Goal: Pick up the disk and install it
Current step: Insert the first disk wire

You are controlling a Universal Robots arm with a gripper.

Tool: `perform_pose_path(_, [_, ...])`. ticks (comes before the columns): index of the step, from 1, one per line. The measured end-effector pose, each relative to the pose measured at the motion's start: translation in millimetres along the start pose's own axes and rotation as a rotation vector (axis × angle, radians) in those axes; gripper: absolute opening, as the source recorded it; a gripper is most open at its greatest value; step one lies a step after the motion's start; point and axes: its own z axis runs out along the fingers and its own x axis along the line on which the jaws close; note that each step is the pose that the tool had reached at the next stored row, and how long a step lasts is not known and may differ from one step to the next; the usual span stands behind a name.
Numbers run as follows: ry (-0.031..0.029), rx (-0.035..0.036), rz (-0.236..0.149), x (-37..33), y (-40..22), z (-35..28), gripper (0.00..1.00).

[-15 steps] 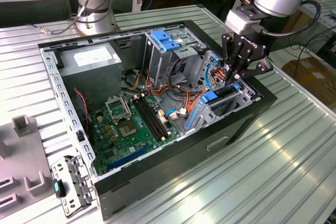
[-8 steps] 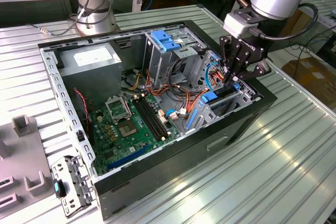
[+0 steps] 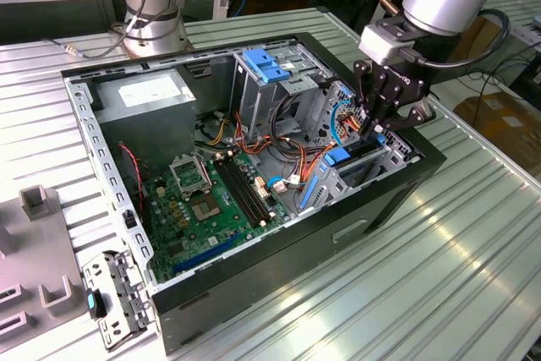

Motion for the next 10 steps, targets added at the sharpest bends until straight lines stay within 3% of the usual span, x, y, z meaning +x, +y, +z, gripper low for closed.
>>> perform_pose_path(10, [0.0017, -0.0006, 0.015, 0.0, 0.0, 7.4, 0.16])
